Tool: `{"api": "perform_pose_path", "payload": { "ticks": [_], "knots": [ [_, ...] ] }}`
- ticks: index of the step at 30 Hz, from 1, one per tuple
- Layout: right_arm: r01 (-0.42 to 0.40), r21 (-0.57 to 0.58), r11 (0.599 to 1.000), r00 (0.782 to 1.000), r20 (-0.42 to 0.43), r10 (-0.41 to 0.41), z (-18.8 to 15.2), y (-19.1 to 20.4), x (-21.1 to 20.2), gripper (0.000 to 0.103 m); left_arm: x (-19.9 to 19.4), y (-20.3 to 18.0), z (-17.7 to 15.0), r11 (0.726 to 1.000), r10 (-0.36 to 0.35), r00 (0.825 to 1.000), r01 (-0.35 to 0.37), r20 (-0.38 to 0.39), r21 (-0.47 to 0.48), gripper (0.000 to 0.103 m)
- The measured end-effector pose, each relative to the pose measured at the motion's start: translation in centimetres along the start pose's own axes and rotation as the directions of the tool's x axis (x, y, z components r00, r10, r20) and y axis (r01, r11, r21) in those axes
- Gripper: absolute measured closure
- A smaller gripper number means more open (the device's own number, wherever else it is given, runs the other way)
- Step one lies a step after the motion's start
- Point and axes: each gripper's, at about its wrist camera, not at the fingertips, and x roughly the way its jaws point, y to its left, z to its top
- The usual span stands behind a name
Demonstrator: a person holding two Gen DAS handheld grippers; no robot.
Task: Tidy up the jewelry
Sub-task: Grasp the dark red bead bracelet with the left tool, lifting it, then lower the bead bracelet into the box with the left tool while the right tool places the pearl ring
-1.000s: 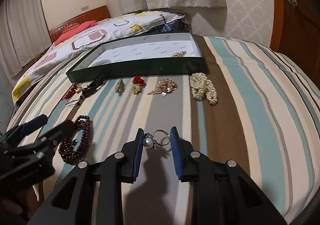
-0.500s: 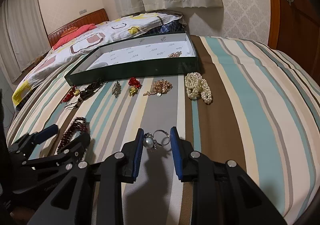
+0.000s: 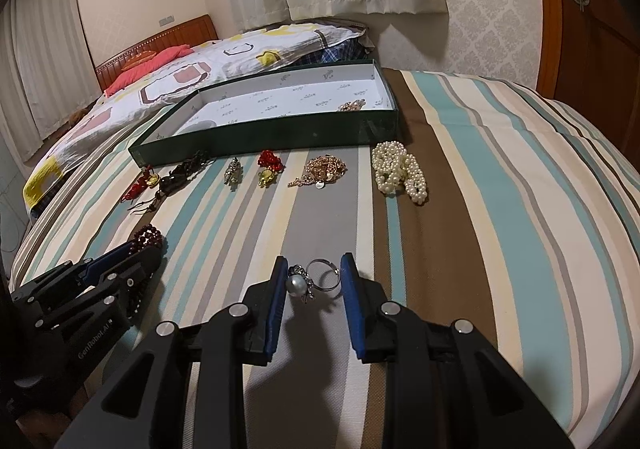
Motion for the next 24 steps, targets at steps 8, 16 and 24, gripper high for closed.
{"api": "perform_pose_path", "payload": {
  "ticks": [8, 16, 24],
  "knots": [
    [-0.001, -0.010, 1.000, 0.999, 0.033, 0.001, 0.5, 0.2, -0.6, 0.075, -0.8, 0.2, 0.4, 1.000, 0.013, 0.999, -0.013, 0.034, 0.014, 0.084],
    [0.001, -0.027, 1.000, 0.998, 0.060, 0.001, 1.5, 0.8, -1.0, 0.075, -1.9, 0.3, 2.0, 0.999, 0.023, 0.996, -0.025, 0.088, 0.023, 0.084],
    [0.003, -0.048, 0.999, 0.993, 0.115, 0.002, 5.2, 1.1, -0.9, 0.075, -1.9, 1.0, 5.7, 1.000, 0.014, 0.990, -0.016, 0.140, 0.013, 0.084]
  ]
}}
